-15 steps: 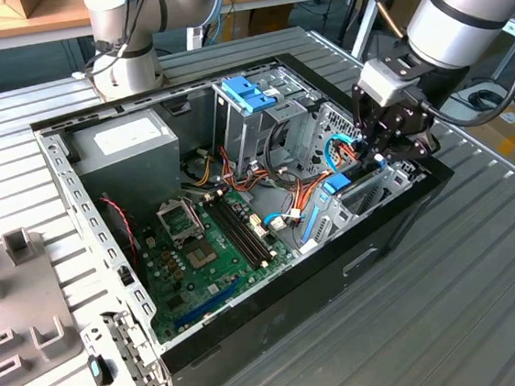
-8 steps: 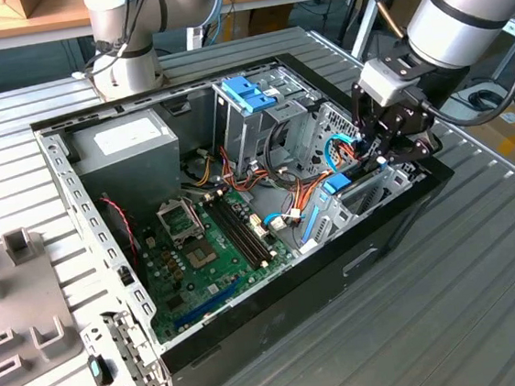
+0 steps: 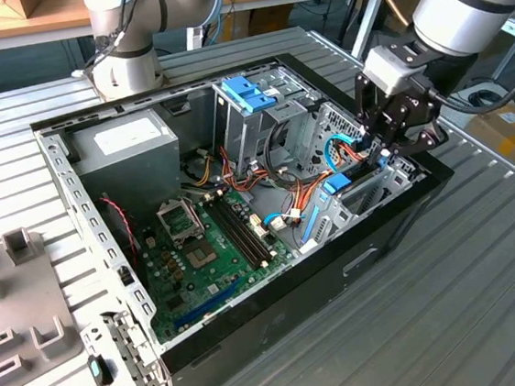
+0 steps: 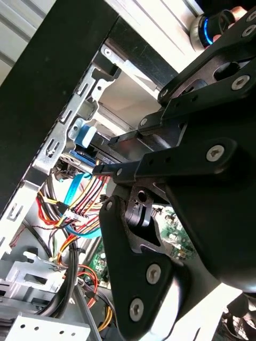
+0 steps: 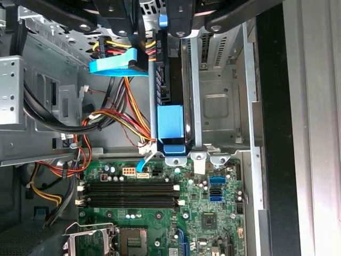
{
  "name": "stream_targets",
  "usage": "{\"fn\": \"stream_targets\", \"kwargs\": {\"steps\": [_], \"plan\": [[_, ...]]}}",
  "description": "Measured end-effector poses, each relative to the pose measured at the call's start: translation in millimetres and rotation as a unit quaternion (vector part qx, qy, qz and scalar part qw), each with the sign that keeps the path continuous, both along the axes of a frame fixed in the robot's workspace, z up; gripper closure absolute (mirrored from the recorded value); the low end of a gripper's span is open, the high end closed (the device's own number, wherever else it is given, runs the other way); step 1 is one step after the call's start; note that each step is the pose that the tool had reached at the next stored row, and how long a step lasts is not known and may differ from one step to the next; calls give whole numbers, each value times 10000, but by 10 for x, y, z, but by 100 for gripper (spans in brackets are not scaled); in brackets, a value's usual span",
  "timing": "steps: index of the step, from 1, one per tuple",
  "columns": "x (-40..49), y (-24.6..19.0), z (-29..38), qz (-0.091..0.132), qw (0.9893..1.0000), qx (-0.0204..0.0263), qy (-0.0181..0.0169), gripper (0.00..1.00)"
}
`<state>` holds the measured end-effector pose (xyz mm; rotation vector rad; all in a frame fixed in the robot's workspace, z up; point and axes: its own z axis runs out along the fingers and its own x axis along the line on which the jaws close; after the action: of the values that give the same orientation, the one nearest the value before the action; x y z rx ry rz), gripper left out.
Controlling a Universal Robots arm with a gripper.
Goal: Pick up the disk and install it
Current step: 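Insert the first disk wire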
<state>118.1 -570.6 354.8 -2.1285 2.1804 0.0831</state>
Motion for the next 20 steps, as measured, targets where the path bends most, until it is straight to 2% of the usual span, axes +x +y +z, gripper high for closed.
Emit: {"fn": "stream_targets", "kwargs": {"steps": [2, 10, 13, 15, 17, 18, 20], "plan": [[0, 1, 66, 0, 10000, 0, 0, 69], [0, 8, 191, 0, 10000, 1, 0, 69], [0, 18, 206, 0, 10000, 1, 0, 71], [0, 20, 212, 0, 10000, 1, 0, 84], [0, 21, 216, 0, 10000, 1, 0, 84], [0, 22, 217, 0, 10000, 0, 0, 90], [0, 24, 219, 0, 10000, 1, 0, 89]]}}
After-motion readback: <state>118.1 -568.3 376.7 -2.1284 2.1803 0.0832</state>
